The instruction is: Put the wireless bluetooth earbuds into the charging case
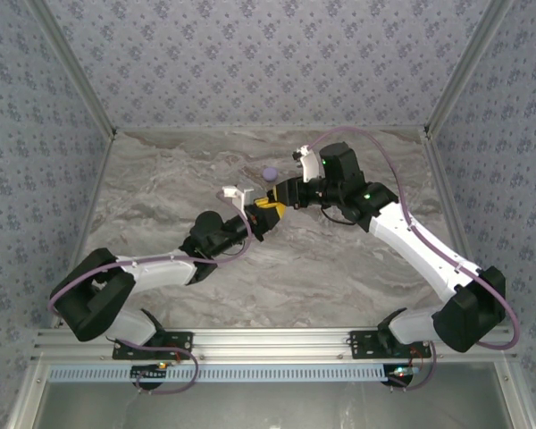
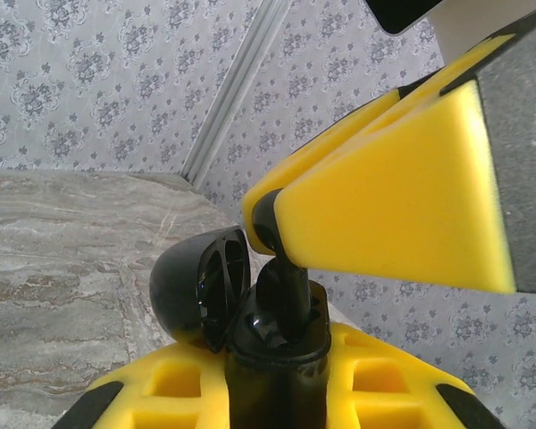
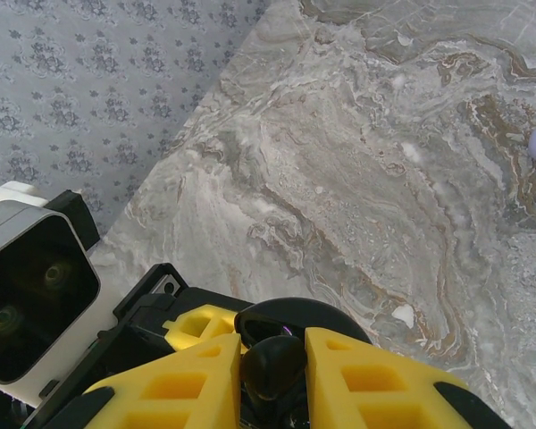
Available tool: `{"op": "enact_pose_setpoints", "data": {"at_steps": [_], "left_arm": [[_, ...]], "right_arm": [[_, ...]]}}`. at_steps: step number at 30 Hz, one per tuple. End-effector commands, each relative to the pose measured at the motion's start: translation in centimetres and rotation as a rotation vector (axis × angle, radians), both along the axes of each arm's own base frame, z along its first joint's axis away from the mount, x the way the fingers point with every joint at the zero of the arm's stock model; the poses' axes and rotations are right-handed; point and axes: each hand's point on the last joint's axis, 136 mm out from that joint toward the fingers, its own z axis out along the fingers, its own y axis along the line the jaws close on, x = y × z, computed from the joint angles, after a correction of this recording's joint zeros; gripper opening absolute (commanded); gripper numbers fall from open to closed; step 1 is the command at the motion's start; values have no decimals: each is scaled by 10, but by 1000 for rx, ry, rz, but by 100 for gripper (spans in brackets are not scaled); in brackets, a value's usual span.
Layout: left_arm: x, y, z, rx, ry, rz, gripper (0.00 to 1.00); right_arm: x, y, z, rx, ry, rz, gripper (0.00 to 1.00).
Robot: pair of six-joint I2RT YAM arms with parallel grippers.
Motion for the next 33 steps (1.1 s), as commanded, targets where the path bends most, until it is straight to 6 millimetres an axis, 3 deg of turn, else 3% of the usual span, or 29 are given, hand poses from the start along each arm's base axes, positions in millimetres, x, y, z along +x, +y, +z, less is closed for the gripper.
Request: {"op": "enact_pose_setpoints", "data": {"at_steps": [1,33], "left_arm": [[-2,-1,32,-57,-57,-3,14],[3,0,34,-46,-49,22,14]], "right_arm": [[-8,1,2,-4,-6,33,24],[-16,-8,-1,-44,-12,30,26]]}}
